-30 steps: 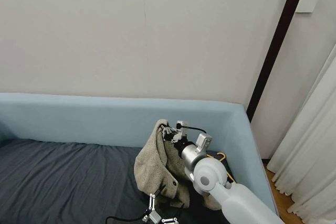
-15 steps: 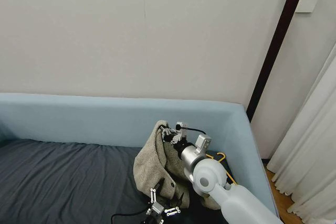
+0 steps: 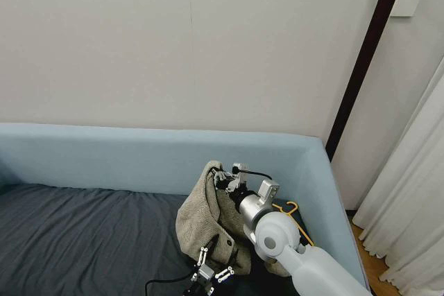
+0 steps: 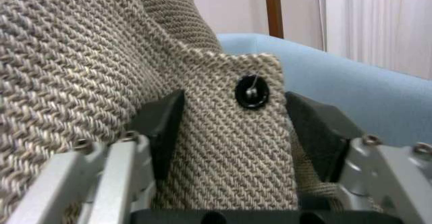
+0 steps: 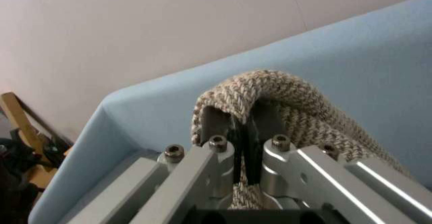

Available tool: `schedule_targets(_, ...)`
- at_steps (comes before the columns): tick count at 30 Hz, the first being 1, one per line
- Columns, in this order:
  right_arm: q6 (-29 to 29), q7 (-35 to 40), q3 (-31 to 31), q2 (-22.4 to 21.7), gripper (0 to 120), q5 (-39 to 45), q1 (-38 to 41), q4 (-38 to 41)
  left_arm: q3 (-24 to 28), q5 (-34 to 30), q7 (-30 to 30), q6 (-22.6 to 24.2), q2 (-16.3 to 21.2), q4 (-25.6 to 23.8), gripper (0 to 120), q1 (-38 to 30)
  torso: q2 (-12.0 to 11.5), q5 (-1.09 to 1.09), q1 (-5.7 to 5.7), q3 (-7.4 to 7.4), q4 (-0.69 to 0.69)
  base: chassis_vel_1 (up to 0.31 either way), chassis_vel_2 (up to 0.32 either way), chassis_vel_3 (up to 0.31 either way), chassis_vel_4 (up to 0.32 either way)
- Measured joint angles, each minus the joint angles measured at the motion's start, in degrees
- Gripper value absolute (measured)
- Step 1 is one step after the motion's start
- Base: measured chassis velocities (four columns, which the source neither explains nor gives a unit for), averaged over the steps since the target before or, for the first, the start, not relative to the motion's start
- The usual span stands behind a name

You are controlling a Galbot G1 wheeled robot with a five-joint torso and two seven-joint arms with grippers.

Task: Pick up the clothes from the sofa and hang them on the clothes hanger.

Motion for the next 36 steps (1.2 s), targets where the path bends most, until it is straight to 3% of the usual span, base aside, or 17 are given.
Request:
schedule_targets(4, 0.0, -0.1, 0.1, 0.1, 0, -0.1, 0.0, 0.0, -0.5, -0.1, -0.1, -0.2, 0.5, -0.2, 37, 0.3, 0.0, 0.00, 0.00, 0.00, 0.00, 0.000, 0.000, 0.000, 0.000)
schedule_targets(10, 0.0, -0.1, 0.1, 0.1, 0, -0.3, -0.2, 0.1, -1.0, -0.2, -0.1, -0.5, 1.1, -0.4, 22, 0.6, 0.0, 0.00, 0.00, 0.00, 0.00, 0.000, 0.000, 0.000, 0.000)
schedule_targets(15, 0.0, -0.2, 0.4, -0.1, 0, -0.3, -0.6, 0.5, -1.8, -1.1, -0.1, -1.0, 2.1, -0.7, 0, 1.1, 0.0, 0.00, 0.00, 0.00, 0.00, 0.000, 0.000, 0.000, 0.000)
schedule_targets(22, 0.1, -0.3, 0.8, -0.5, 0, -0.4, -0.9, 1.1, -2.7, -2.7, -0.2, -1.8, 3.5, -1.9, 0, 1.9, 0.0, -0.01, 0.00, 0.00, 0.00, 0.000, 0.000, 0.000, 0.000)
schedule_targets(30, 0.3, -0.3, 2.2, -1.6, 0, -0.2, -1.9, 3.0, -4.5, -7.2, 1.6, -3.0, 7.5, -8.7, 0, 5.2, 0.0, -0.01, 0.00, 0.00, 0.00, 0.000, 0.000, 0.000, 0.000)
schedule_targets(36, 0.3, -0.4, 2.2, -1.5, 0, -0.4, -3.0, 3.8, -4.8, -6.4, 2.0, -3.2, 6.6, -8.2, 0, 6.0, 0.0, 0.00, 0.00, 0.00, 0.00, 0.000, 0.000, 0.000, 0.000)
